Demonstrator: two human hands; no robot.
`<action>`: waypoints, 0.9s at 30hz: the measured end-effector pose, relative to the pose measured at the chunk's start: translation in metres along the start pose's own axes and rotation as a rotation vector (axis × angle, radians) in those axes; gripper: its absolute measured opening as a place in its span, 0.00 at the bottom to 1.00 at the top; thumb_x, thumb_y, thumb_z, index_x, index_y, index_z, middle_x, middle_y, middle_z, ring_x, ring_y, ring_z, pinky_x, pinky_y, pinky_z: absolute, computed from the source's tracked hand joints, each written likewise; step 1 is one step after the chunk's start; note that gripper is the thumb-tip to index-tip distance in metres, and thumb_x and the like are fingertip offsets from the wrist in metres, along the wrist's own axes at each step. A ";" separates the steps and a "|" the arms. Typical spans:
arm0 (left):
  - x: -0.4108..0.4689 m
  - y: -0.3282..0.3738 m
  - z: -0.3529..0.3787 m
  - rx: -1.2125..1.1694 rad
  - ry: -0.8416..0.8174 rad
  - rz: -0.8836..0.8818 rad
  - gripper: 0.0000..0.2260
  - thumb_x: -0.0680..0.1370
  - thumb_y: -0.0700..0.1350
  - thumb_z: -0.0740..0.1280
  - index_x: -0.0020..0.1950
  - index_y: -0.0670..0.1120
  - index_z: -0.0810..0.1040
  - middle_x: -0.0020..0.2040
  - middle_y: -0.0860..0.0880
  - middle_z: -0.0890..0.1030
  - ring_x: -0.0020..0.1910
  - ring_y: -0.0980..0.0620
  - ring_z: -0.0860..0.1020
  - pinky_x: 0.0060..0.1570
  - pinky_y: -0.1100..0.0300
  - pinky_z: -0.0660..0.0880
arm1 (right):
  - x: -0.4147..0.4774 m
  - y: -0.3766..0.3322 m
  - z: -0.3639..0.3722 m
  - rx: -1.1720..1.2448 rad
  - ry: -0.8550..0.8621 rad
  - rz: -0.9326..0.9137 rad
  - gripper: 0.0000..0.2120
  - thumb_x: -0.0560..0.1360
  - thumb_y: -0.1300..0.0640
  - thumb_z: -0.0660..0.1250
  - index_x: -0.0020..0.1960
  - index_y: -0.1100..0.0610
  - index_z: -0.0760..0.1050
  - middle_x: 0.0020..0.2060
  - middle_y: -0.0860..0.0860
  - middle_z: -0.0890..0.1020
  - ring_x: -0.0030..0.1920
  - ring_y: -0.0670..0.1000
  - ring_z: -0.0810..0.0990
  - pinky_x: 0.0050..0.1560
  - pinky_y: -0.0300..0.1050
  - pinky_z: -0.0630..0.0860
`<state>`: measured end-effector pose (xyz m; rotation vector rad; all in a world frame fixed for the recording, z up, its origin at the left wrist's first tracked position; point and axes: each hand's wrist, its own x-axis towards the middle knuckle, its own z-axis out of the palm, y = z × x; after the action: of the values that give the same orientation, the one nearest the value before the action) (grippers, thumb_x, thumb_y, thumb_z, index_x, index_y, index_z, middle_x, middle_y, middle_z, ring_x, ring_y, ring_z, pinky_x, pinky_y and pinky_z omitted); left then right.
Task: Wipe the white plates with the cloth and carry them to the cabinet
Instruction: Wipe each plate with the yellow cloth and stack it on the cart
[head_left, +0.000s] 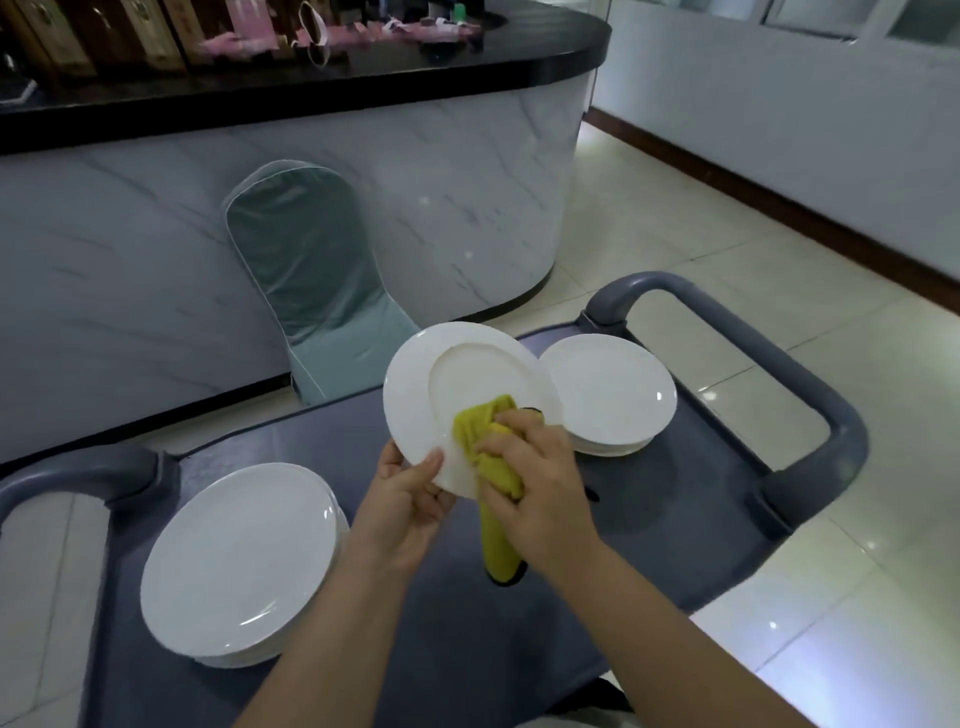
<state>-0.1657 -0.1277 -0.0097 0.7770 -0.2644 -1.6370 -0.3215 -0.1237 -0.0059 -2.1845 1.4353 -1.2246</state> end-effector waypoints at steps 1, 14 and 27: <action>0.003 -0.003 0.003 0.010 0.011 -0.012 0.15 0.71 0.34 0.66 0.56 0.46 0.75 0.50 0.44 0.85 0.45 0.48 0.84 0.43 0.54 0.82 | -0.005 0.001 -0.001 0.000 -0.046 -0.061 0.13 0.69 0.57 0.69 0.53 0.55 0.80 0.61 0.52 0.76 0.52 0.55 0.71 0.57 0.44 0.67; 0.049 -0.014 0.094 0.822 -0.061 0.237 0.13 0.77 0.34 0.67 0.56 0.50 0.76 0.48 0.51 0.85 0.47 0.49 0.83 0.41 0.54 0.81 | -0.013 0.134 -0.118 0.059 0.256 0.359 0.18 0.69 0.66 0.75 0.52 0.48 0.79 0.60 0.47 0.75 0.63 0.49 0.72 0.65 0.40 0.67; 0.123 -0.114 0.175 2.383 -0.370 0.715 0.21 0.74 0.37 0.63 0.67 0.48 0.65 0.53 0.47 0.78 0.47 0.45 0.77 0.38 0.55 0.68 | -0.001 0.197 -0.183 0.099 0.251 0.455 0.16 0.71 0.64 0.74 0.50 0.45 0.80 0.57 0.35 0.72 0.62 0.41 0.71 0.61 0.26 0.62</action>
<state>-0.3668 -0.2606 0.0140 1.5818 -2.5740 0.0075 -0.5847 -0.1762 -0.0137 -1.5577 1.7957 -1.3887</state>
